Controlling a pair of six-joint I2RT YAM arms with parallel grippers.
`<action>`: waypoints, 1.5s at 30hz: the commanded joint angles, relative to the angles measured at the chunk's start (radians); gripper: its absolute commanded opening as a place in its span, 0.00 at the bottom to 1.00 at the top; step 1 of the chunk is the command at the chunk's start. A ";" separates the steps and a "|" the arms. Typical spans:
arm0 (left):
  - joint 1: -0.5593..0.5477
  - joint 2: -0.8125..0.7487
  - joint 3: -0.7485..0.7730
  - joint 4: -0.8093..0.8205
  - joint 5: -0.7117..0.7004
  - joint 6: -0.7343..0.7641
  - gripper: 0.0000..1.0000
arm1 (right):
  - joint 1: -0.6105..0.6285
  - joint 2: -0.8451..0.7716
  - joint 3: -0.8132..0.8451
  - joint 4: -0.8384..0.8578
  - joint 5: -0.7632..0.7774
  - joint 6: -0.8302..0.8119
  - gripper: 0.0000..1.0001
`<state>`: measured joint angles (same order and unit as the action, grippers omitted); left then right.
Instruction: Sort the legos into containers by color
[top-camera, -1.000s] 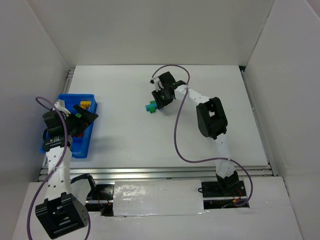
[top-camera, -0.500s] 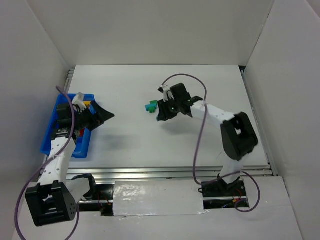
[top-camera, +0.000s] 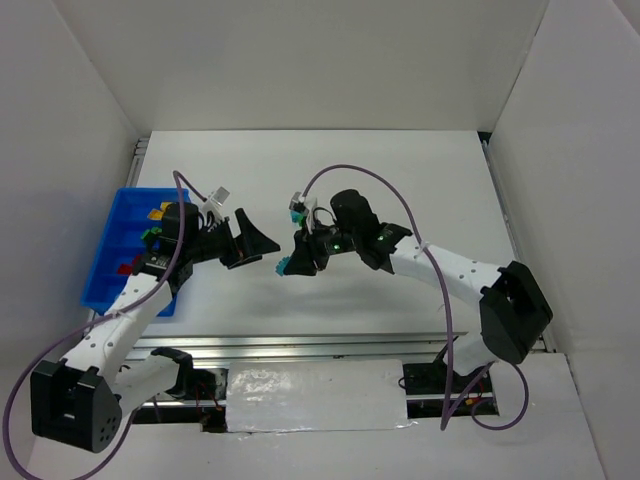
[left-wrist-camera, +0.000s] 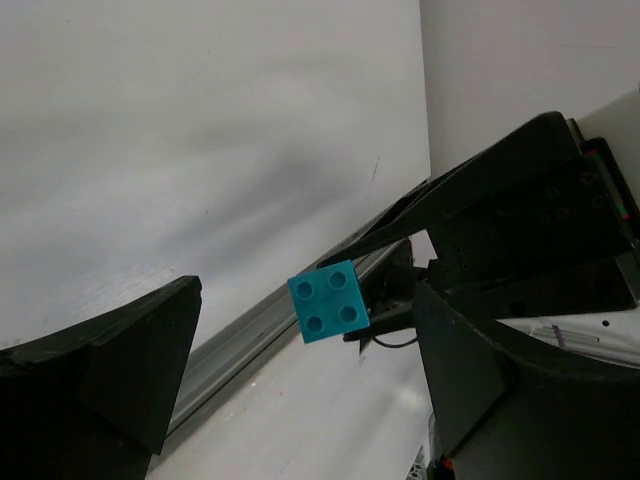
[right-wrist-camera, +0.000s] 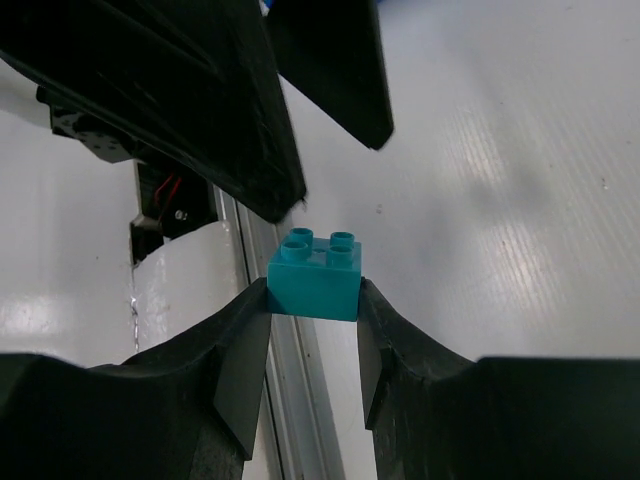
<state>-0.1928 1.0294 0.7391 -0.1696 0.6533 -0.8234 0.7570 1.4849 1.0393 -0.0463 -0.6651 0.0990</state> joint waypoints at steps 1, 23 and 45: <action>-0.063 -0.034 0.014 0.007 -0.059 -0.052 0.99 | 0.036 -0.080 0.010 -0.018 0.007 -0.038 0.00; -0.198 0.011 0.026 -0.001 -0.115 -0.105 0.45 | 0.103 -0.078 0.027 0.043 0.317 -0.030 0.00; 0.200 -0.011 0.213 -0.473 -0.863 -0.003 0.00 | 0.101 -0.112 -0.070 0.100 0.498 0.036 1.00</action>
<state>-0.1417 1.0351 0.9035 -0.4755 0.0719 -0.8688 0.8711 1.4475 1.0019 0.0162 -0.2478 0.1154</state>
